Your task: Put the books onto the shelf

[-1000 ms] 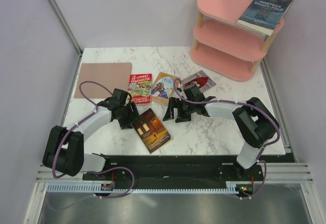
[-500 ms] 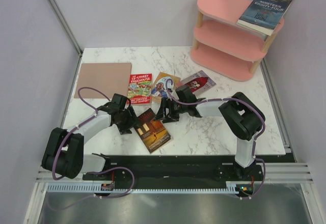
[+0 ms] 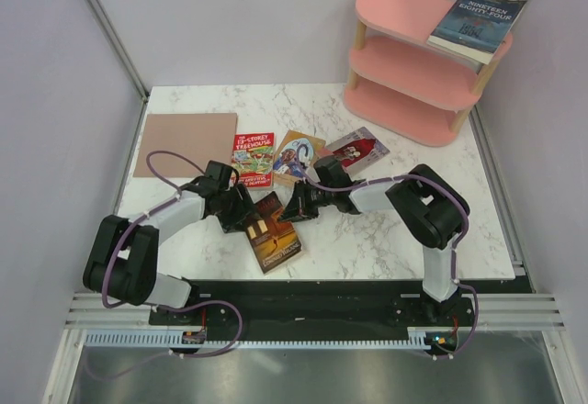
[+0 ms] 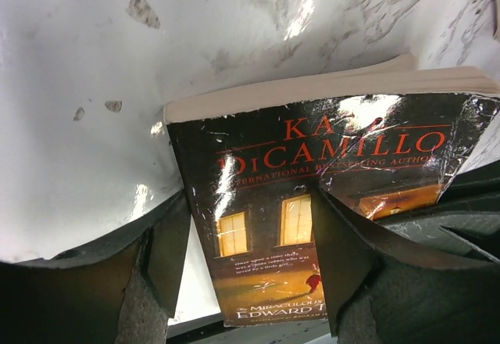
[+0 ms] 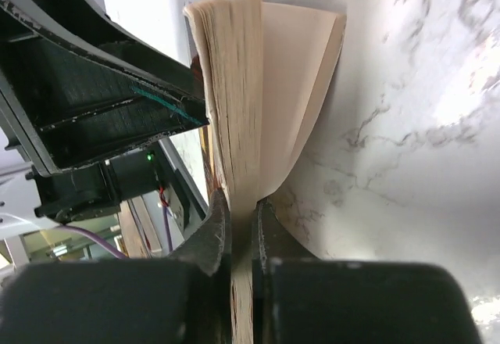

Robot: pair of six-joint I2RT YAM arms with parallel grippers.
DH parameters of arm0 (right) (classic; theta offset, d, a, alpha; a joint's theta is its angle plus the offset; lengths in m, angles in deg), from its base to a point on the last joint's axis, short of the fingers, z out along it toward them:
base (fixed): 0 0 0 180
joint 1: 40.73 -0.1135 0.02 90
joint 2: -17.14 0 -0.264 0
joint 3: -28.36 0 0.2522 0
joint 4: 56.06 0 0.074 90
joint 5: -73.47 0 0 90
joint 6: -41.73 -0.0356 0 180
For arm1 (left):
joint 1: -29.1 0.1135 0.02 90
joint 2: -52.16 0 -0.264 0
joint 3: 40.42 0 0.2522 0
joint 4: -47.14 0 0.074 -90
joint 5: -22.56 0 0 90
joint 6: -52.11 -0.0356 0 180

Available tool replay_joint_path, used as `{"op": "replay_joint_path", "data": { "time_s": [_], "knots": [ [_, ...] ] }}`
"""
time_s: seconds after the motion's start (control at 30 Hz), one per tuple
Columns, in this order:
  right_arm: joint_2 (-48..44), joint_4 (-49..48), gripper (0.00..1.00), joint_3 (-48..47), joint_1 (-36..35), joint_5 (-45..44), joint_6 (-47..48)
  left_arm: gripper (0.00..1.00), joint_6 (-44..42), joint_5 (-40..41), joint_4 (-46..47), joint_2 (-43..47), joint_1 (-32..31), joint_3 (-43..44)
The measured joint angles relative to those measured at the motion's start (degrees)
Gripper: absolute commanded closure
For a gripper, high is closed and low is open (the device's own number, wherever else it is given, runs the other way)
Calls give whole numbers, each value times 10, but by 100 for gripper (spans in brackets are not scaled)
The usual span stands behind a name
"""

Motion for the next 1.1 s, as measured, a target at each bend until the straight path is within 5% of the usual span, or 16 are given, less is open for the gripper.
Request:
{"op": "replay_joint_path", "data": {
  "time_s": [0.2, 0.57, 1.1],
  "knots": [
    [-13, -14, 100, 0, 5, -9, -7, 30, -32, 9, 4, 15, 2, 12],
    [-150, -7, 100, -15, 56, -32, 25, 28, -60, 11, 94, 215, -4, 18],
    [-156, -76, 100, -23, 102, -8, -25, 28, -59, -47, 242, 208, -4, -35]
  ]
}}
